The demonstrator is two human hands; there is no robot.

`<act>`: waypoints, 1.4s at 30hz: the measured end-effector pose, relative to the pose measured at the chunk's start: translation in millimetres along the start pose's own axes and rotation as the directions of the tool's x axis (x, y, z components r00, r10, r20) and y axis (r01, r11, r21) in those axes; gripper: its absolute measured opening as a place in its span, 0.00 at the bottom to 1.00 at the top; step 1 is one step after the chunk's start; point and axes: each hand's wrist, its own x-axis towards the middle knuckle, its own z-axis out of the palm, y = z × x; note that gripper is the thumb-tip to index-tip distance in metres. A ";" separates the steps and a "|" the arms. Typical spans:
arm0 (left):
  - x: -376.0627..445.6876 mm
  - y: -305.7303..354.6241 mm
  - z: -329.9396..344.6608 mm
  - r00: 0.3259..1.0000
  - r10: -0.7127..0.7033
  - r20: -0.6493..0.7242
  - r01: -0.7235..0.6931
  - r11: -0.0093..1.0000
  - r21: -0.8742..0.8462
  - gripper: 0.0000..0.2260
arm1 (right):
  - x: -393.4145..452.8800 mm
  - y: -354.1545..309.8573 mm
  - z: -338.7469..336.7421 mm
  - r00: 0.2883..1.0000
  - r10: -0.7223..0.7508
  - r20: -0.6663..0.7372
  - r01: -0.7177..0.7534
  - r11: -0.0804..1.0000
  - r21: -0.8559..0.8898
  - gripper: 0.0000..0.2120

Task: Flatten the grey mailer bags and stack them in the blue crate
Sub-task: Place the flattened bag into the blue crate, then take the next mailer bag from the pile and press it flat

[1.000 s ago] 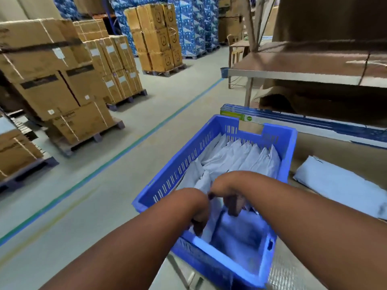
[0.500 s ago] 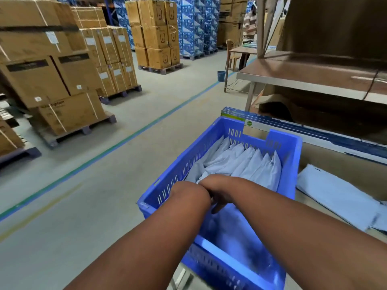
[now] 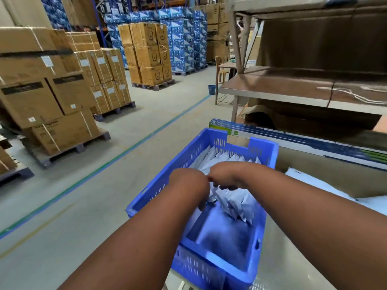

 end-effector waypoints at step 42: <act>0.8 592.8 -6.8 0.676 0.700 -0.232 -0.650 0.714 0.262 0.34 | -177.4 616.4 -21.6 0.696 0.179 -0.695 -0.323 0.943 -0.080 0.42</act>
